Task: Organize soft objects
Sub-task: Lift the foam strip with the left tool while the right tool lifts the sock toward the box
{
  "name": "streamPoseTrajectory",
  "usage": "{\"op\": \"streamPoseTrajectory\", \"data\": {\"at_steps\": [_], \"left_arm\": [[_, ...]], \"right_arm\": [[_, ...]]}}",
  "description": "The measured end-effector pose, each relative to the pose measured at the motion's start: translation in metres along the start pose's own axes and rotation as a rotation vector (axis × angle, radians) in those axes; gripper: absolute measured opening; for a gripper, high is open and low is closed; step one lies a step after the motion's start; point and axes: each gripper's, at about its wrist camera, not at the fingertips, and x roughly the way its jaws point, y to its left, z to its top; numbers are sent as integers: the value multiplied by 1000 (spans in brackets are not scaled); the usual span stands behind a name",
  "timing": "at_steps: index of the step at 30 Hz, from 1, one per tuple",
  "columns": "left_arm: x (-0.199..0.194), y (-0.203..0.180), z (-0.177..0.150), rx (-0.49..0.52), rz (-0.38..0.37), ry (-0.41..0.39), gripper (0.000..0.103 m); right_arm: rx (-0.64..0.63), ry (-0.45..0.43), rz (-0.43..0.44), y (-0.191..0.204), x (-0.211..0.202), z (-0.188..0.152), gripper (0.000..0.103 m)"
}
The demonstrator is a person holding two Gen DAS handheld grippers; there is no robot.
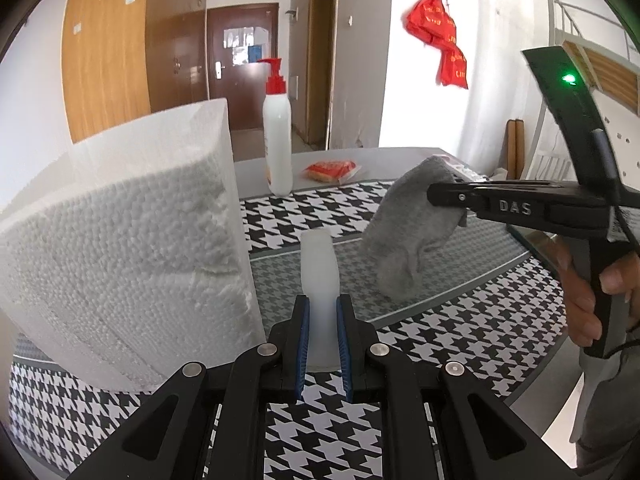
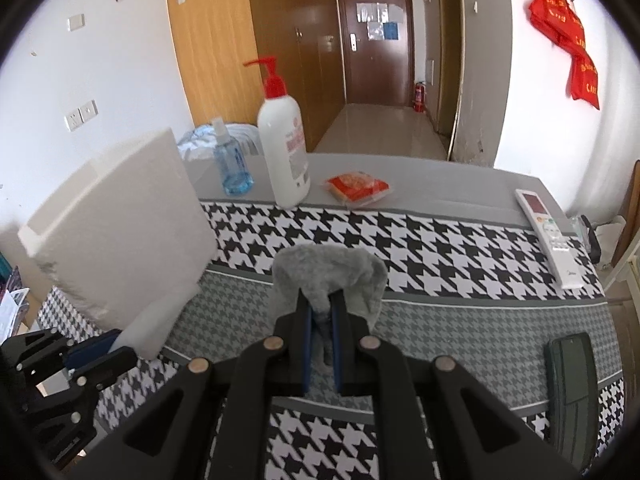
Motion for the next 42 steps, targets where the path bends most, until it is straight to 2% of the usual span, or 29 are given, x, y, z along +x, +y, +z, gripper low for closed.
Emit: {"op": "streamPoseTrajectory", "data": {"at_steps": [25,42], "left_arm": [[-42,-1,31,58,18,-178,15],[-73,10,54,50,57,-311,15]], "right_arm": [[14,-200,46,34,-69,6,11],[-1,-282,54,51,-89,18,11]]}}
